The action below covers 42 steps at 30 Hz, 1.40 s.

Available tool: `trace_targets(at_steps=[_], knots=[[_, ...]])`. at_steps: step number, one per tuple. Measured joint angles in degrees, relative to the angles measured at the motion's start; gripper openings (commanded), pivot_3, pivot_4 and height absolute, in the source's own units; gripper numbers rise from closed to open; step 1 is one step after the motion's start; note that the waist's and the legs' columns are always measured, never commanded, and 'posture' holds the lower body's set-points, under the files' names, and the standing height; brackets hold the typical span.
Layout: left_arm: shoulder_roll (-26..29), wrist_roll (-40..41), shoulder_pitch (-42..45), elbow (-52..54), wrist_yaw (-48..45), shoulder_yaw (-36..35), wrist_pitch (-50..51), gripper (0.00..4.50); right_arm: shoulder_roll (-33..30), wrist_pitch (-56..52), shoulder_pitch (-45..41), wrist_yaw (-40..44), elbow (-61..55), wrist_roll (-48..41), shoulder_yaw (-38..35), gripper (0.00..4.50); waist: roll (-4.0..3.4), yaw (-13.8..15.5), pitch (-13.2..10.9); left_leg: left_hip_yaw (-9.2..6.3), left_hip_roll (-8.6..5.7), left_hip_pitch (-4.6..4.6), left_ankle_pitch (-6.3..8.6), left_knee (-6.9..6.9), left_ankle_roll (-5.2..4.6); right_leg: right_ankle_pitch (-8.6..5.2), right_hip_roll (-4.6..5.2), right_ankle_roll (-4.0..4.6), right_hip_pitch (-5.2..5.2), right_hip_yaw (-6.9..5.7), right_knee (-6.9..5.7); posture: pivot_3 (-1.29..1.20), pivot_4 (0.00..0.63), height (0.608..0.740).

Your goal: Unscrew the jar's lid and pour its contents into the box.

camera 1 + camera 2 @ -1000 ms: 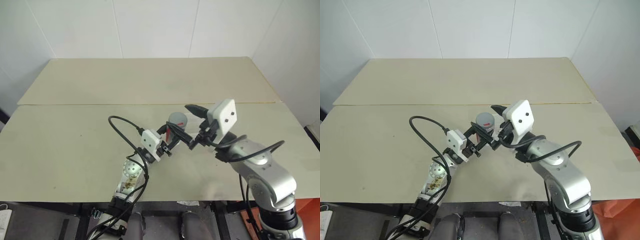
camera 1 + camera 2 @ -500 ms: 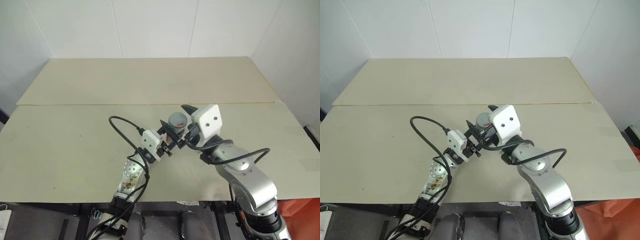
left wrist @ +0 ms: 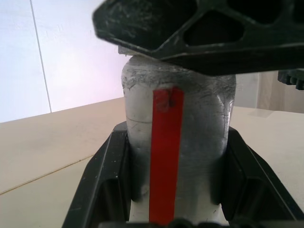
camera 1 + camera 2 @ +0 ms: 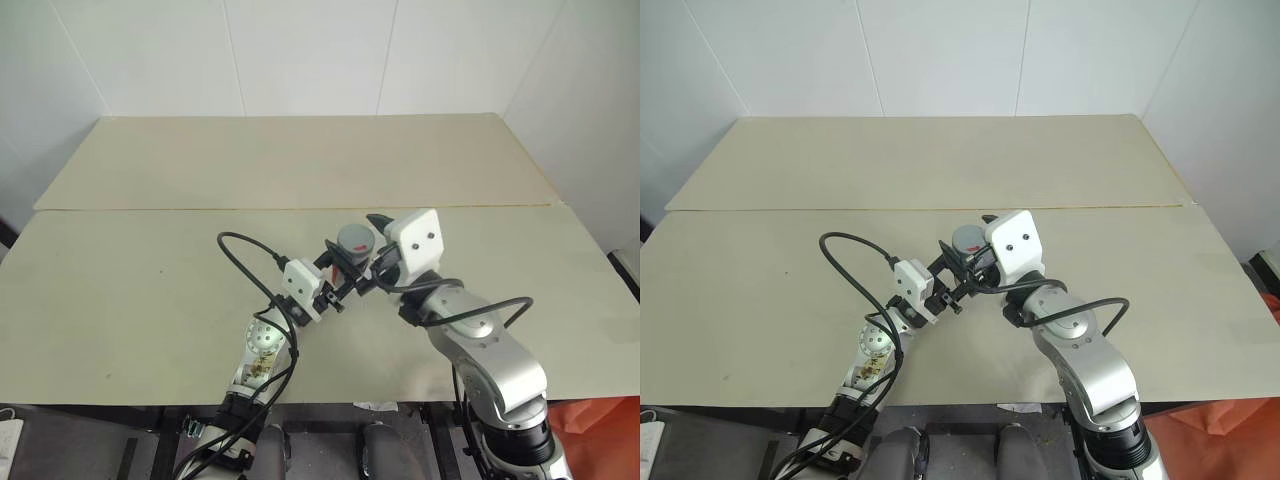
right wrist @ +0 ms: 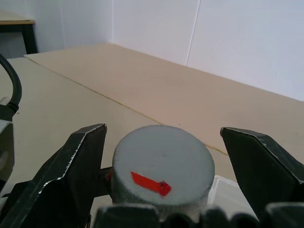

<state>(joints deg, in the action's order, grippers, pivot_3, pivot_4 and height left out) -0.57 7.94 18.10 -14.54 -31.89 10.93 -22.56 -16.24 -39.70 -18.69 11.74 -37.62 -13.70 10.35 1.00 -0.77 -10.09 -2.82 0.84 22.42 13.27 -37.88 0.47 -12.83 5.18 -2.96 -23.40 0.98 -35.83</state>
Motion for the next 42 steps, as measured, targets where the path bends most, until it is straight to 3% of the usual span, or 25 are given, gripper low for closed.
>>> trace_targets(at_steps=[3,6,18,23,28,32,38,42], knots=[[0.0,0.0,0.0,0.0,0.0,0.0,0.0,1.95,0.2,-0.4,0.2,0.0,0.0,-0.1,-0.2,3.89,0.00,0.0,0.0,0.00,0.00,0.00,0.00,0.00,0.00,0.00,0.00,0.00,0.00,0.00,0.00,0.00,0.150,0.740],[0.0,0.0,0.0,0.0,0.0,0.0,0.0,1.95,0.3,-0.6,0.9,0.6,0.0,-0.3,-0.1,2.86,0.00,0.0,0.0,0.00,0.00,0.00,0.00,0.00,0.00,0.00,0.01,0.00,0.00,0.00,0.00,0.00,0.150,0.740],[0.0,0.2,0.0,-0.1,-0.3,0.1,0.0,1.95,-0.2,0.8,1.0,3.3,1.0,-1.2,-1.1,2.78,0.00,0.0,0.0,0.00,-0.01,0.00,0.00,0.00,0.00,0.00,0.01,-0.01,0.01,0.00,0.01,0.00,0.150,0.740],[0.5,2.7,-0.2,0.7,-4.4,0.7,0.7,1.95,-6.6,5.7,-0.2,18.1,6.1,-8.9,-7.0,2.78,0.01,0.0,0.0,0.01,0.00,0.00,0.00,0.00,0.00,0.00,0.01,-0.01,0.05,0.00,0.07,0.00,0.150,0.740],[1.0,5.8,-0.2,3.1,-7.8,1.1,2.1,1.95,-12.0,10.3,-7.5,36.3,17.6,-15.3,-10.0,2.78,0.00,-0.4,0.0,0.01,0.02,-0.09,0.00,0.01,-0.01,0.01,-0.04,0.01,0.09,0.00,0.03,0.00,0.150,0.740],[1.2,7.1,-0.4,4.0,-9.0,1.3,2.6,1.95,-14.3,14.1,-16.7,52.0,30.8,-16.3,-8.4,2.78,0.00,-0.3,0.0,0.00,0.03,-0.13,-0.02,0.01,-0.04,0.03,-0.05,0.05,0.11,0.00,0.01,0.00,0.150,0.740],[1.7,7.7,-0.6,3.8,-9.1,0.5,2.5,1.95,-12.8,23.3,-28.7,69.7,51.4,-13.5,-4.2,2.78,-0.02,-0.2,0.0,0.02,0.01,-0.11,-0.02,0.01,-0.04,0.24,-0.03,0.39,0.10,0.01,0.02,0.00,0.150,0.740],[1.7,7.7,-0.6,3.8,-8.9,0.4,2.4,1.95,-12.9,27.4,-35.6,77.1,61.6,-12.7,-0.6,2.78,-0.05,-0.1,0.0,0.01,0.01,-0.08,-0.02,0.02,-0.04,0.25,-0.02,0.41,0.08,-0.01,0.02,0.00,0.150,0.740]])
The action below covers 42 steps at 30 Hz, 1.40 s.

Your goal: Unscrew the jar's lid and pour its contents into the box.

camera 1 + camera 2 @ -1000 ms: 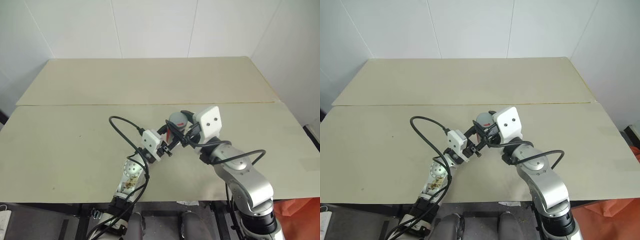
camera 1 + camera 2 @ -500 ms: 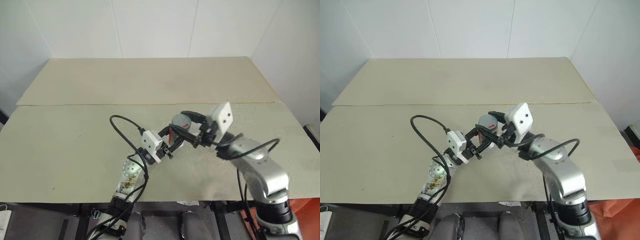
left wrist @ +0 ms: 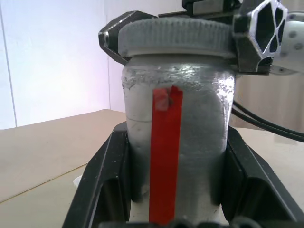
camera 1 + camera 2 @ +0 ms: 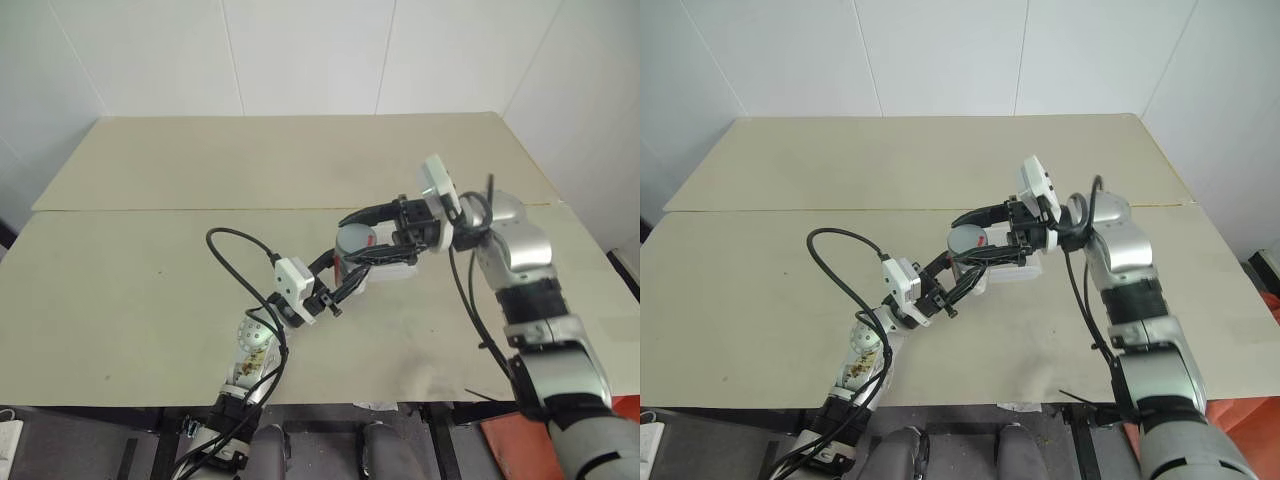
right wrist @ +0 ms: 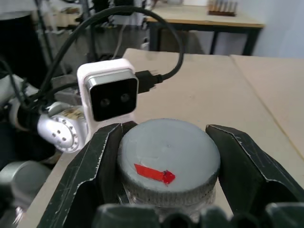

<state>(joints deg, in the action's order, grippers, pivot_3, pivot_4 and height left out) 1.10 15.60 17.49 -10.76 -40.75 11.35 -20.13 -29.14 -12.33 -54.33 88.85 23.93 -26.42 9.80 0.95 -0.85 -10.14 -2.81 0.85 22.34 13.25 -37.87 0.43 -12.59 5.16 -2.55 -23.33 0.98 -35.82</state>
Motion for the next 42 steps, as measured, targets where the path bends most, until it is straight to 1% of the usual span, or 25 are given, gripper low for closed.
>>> trace_targets(at_steps=[4,9,11,13,14,15,17,21,24,29,32,33,35,38,40,42], knots=[[0.0,0.0,-0.4,0.0,0.5,-0.1,0.1,1.95,-1.7,2.7,-3.1,0.3,4.7,-3.8,5.6,2.78,-0.01,0.1,0.0,0.02,-0.03,0.06,0.00,0.00,0.00,0.00,0.07,-0.01,-0.03,-0.01,0.03,0.00,0.150,0.740],[0.0,-0.2,-0.7,0.0,0.9,-0.1,0.1,1.95,-2.1,5.8,-4.1,0.5,8.2,-7.0,8.5,2.78,-0.01,0.1,0.0,0.01,-0.02,0.05,0.00,0.00,0.00,0.00,0.05,0.00,-0.03,-0.01,0.00,0.00,0.150,0.740],[-0.1,-0.2,-0.7,0.0,1.1,0.0,0.1,1.95,-2.1,6.4,-4.1,0.6,8.9,-7.9,8.9,3.49,-0.01,0.1,0.0,0.01,-0.03,0.04,0.00,0.00,0.00,0.00,0.05,0.00,-0.03,-0.01,-0.01,0.00,0.150,0.740],[-0.2,-1.1,-0.7,0.0,1.2,0.6,0.1,1.95,-2.1,6.4,-4.1,0.6,9.2,-9.6,8.9,4.01,-0.02,0.1,0.0,0.01,-0.02,0.04,0.00,0.00,0.00,0.01,0.05,0.01,-0.03,-0.01,-0.02,0.00,0.150,0.740],[-0.3,-1.4,-0.7,0.0,1.2,1.1,0.1,1.95,-2.2,6.4,-4.1,0.6,9.2,-10.4,8.9,4.37,-0.02,0.1,0.0,0.01,-0.02,0.04,0.00,0.00,0.00,0.01,0.04,0.01,-0.03,-0.01,-0.02,0.00,0.150,0.740],[-0.4,-1.8,-0.7,0.0,1.2,1.3,0.1,1.95,-2.6,6.1,-4.1,0.6,9.0,-11.2,8.8,4.44,-0.02,0.1,0.0,0.01,-0.02,0.04,0.00,0.00,0.00,0.00,0.05,0.01,-0.03,-0.01,-0.02,0.00,0.150,0.740],[-0.4,-2.1,-0.8,0.0,1.1,1.7,0.1,1.95,-3.4,5.8,-4.1,0.6,8.6,-12.1,8.8,4.44,-0.02,0.2,0.0,0.01,-0.03,0.06,0.00,0.00,0.00,0.01,0.05,0.01,-0.03,-0.01,-0.02,0.00,0.150,0.740],[-0.3,-2.2,-1.4,0.0,1.2,1.8,0.1,1.95,-5.9,4.4,-2.9,0.6,4.7,-13.1,2.3,4.44,-0.03,0.2,0.0,0.00,-0.02,0.07,0.00,0.00,0.00,0.00,0.05,0.00,-0.04,-0.02,0.01,0.00,0.150,0.740],[-0.3,-2.2,-1.6,0.0,1.3,1.7,0.1,1.95,-7.7,2.7,1.5,-0.7,-2.2,-13.2,-2.5,4.44,-0.02,0.2,0.0,0.01,-0.03,0.09,0.00,0.00,0.00,0.00,0.07,0.00,-0.04,-0.02,0.02,0.00,0.150,0.740],[-0.6,-2.7,-1.4,-0.1,1.7,1.7,0.0,1.95,-8.5,-3.1,12.7,-16.4,-21.4,-11.9,-8.0,4.44,-0.02,0.1,0.0,0.00,-0.02,0.09,0.00,0.01,0.01,0.00,0.03,-0.01,-0.09,-0.01,-0.05,0.00,0.150,0.740],[-0.7,-3.1,-1.2,-0.4,2.0,1.4,-0.3,1.95,-8.7,-7.6,22.3,-27.0,-36.6,-11.3,-9.6,4.44,-0.02,0.4,0.0,0.01,-0.03,0.11,0.00,0.00,0.01,-0.02,0.07,-0.04,-0.08,-0.01,-0.05,0.00,0.150,0.740],[-0.6,-3.2,-1.2,-0.5,2.0,1.3,-0.3,1.95,-8.5,-8.5,24.0,-28.9,-39.1,-10.7,-9.5,4.44,-0.02,0.3,0.0,0.02,-0.03,0.11,0.00,-0.01,0.01,-0.03,0.07,-0.07,-0.06,0.00,-0.05,0.00,0.150,0.740],[-0.7,-3.3,-1.1,-0.6,2.0,1.3,-0.7,1.95,-7.4,-11.4,27.4,-36.4,-44.8,-8.5,-9.5,4.44,-0.02,0.2,0.0,0.05,-0.05,0.10,0.00,-0.02,0.01,-0.14,0.09,-0.31,-0.06,0.02,-0.01,0.00,0.150,0.740],[-1.4,-3.5,-0.6,-1.4,2.0,1.3,-0.9,1.95,-2.9,-13.7,32.2,-46.4,-50.7,-5.9,-9.3,4.44,-0.01,0.3,0.0,-0.01,-0.01,0.04,0.00,-0.02,0.01,-0.22,0.02,-0.42,-0.02,-0.01,-0.04,0.00,0.150,0.740],[-1.5,-3.5,-0.4,-1.5,1.9,1.3,-1.0,1.95,-1.6,-14.3,34.6,-50.1,-52.6,-3.4,-7.7,4.44,-0.01,0.3,0.0,0.00,-0.03,0.05,0.00,-0.02,0.01,-0.22,0.03,-0.43,-0.03,0.00,-0.05,0.00,0.150,0.740],[-1.5,-3.5,-0.4,-1.6,1.8,1.3,-1.0,1.95,-0.6,-14.9,35.1,-53.4,-53.5,-0.9,-7.0,4.44,-0.02,0.1,0.0,0.03,-0.04,0.05,-0.01,-0.03,0.01,-0.21,0.04,-0.43,-0.02,0.04,-0.03,0.00,0.150,0.740]])
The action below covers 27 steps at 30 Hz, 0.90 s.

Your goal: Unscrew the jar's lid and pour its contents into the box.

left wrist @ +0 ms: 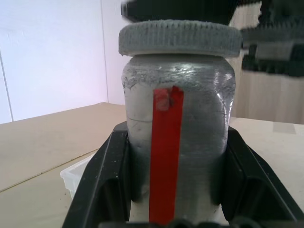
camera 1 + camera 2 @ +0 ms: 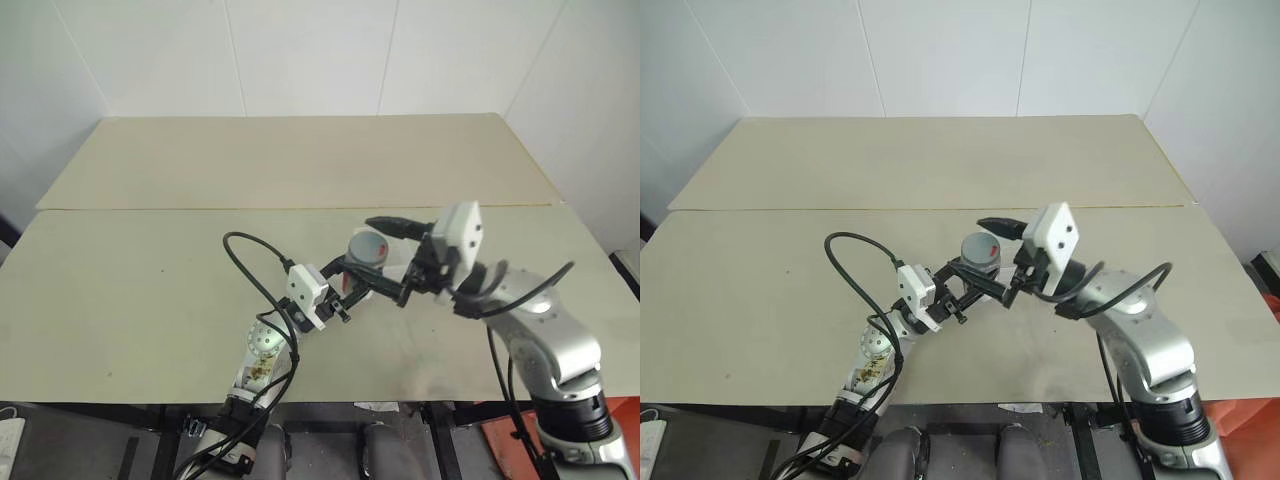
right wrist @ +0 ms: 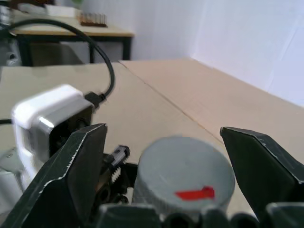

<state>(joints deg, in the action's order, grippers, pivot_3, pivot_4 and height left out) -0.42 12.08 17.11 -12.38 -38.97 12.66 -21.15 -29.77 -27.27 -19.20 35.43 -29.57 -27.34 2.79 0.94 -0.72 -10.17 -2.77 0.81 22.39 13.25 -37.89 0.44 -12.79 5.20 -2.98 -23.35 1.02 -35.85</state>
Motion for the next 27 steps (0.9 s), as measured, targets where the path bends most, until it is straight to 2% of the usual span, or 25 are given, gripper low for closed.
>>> trace_targets(at_steps=[8,19,27], knots=[[-0.1,0.0,0.1,-1.1,-0.5,0.0,-0.1,1.95,2.7,-1.1,-0.2,-5.7,-1.0,4.1,1.7,4.44,0.00,0.0,0.0,-0.03,0.00,0.02,0.00,0.00,0.00,0.00,0.00,0.04,0.00,-0.03,0.05,0.00,0.150,0.740],[-0.1,0.0,0.1,-1.1,-0.4,-0.1,-0.1,1.95,2.7,-1.1,-0.2,-5.6,0.3,4.5,1.4,4.44,0.00,0.0,0.0,-0.04,0.02,0.02,0.00,0.01,-0.01,-0.01,-0.02,0.03,0.00,-0.03,0.04,0.00,0.150,0.740],[-0.3,0.0,0.3,-1.1,-0.2,-0.1,0.0,1.95,1.9,-1.1,1.6,-4.3,0.3,1.7,-1.0,4.44,0.00,0.0,0.0,-0.04,0.01,0.02,0.00,0.01,-0.01,-0.01,-0.02,0.03,0.00,-0.03,0.04,0.00,0.150,0.740]])
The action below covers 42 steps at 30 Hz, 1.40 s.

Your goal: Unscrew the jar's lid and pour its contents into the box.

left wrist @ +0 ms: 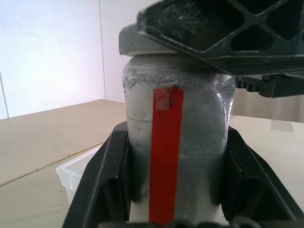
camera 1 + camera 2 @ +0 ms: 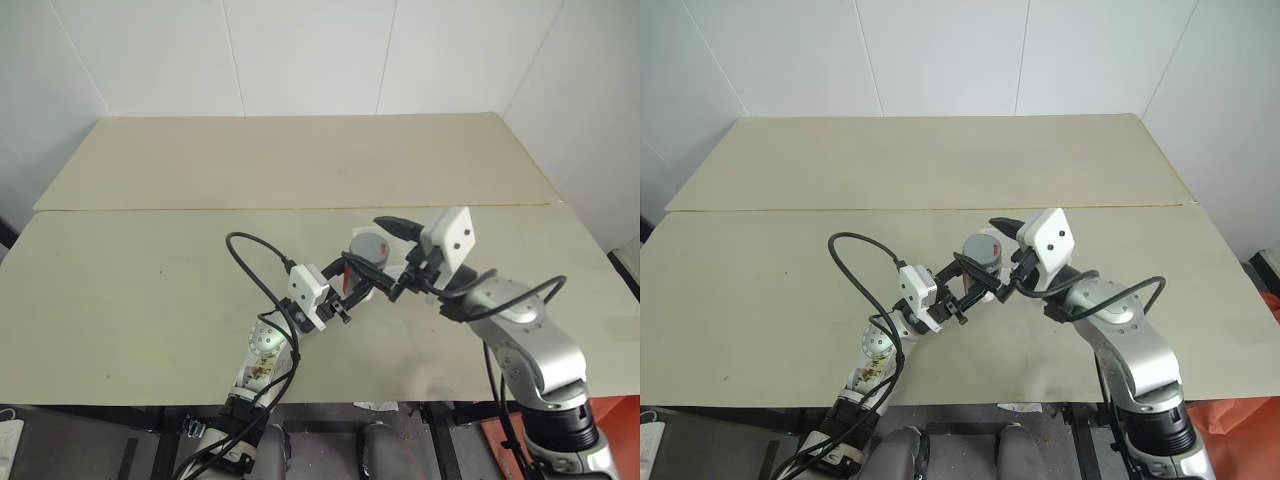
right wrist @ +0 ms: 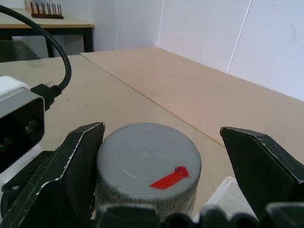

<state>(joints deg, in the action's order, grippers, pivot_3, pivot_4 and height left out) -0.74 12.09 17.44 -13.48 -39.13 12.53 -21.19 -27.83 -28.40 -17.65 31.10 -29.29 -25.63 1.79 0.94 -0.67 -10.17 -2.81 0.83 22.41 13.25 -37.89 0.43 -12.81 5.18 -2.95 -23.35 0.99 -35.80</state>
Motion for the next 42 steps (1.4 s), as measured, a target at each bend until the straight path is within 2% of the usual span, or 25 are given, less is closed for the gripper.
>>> trace_targets(at_steps=[10,18,27,31,35,42], knots=[[-0.2,0.0,0.8,-0.6,0.2,-0.2,0.2,1.95,-3.5,0.0,3.5,2.0,-1.9,-3.0,-3.8,4.44,0.00,0.0,0.0,0.01,0.00,0.00,0.00,0.00,0.00,-0.01,0.00,-0.02,0.01,0.00,0.01,0.00,0.150,0.740],[0.1,0.8,0.7,-1.0,0.1,-1.5,0.0,1.95,-6.8,0.0,6.1,1.7,-0.9,-3.9,-11.9,4.44,0.01,0.0,0.0,0.01,0.01,-0.01,0.00,0.00,0.00,-0.02,-0.02,-0.02,0.02,0.00,0.01,0.00,0.150,0.740],[0.0,0.8,0.7,-1.0,0.0,-1.4,-0.1,1.95,-9.6,-0.1,7.7,7.2,-4.2,-11.5,-14.3,4.44,0.03,0.0,0.0,0.01,0.01,-0.01,0.00,0.00,0.00,-0.02,-0.02,-0.03,0.04,0.01,0.02,0.00,0.150,0.740],[-0.1,0.8,0.7,-1.0,0.1,-1.4,-0.1,1.95,-5.9,-0.3,2.6,6.6,-5.1,-12.8,-9.6,4.44,0.04,-0.2,0.0,0.00,0.02,-0.08,0.00,0.00,0.00,-0.02,-0.04,-0.03,0.07,0.00,-0.01,0.00,0.150,0.740],[-0.3,0.8,0.8,-1.0,0.0,-1.3,-0.2,1.95,-1.3,-0.3,-2.2,3.8,-2.5,-8.4,-2.2,4.44,0.03,-0.1,0.0,0.00,-0.01,-0.05,0.00,0.00,0.00,-0.01,-0.01,-0.02,0.06,0.00,-0.01,0.00,0.150,0.740],[-0.2,0.7,0.7,-1.0,0.2,-1.2,-0.2,1.95,1.6,0.6,-4.8,1.5,2.7,-1.8,2.1,4.44,0.03,0.2,0.0,0.01,-0.01,0.01,0.00,0.00,0.00,0.12,0.01,0.21,0.05,-0.01,0.08,0.00,0.150,0.740]])
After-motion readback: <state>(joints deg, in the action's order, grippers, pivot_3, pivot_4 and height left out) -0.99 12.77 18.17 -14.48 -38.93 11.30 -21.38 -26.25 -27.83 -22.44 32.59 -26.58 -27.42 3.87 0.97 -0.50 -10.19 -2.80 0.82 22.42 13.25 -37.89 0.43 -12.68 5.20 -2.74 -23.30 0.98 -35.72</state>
